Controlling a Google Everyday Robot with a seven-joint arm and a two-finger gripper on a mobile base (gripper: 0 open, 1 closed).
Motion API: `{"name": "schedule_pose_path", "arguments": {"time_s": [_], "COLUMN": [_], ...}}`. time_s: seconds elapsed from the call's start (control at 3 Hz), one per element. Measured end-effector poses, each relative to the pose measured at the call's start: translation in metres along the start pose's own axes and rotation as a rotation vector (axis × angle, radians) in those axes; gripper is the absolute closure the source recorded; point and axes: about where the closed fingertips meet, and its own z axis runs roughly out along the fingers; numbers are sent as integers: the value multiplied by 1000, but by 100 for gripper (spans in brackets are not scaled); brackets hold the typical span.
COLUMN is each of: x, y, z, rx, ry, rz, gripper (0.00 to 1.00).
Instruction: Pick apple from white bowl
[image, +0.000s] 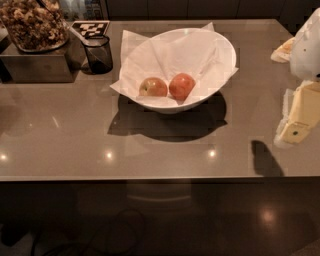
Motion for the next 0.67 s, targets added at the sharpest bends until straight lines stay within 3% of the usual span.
{"name": "schedule_pose_path", "arguments": {"time_s": [0.33,0.67], "x": [0,-9], "y": [0,-8], "z": [0,-4], "rx": [0,31], "ry": [0,-59], "rz": [0,-11], "gripper": [0,0]}}
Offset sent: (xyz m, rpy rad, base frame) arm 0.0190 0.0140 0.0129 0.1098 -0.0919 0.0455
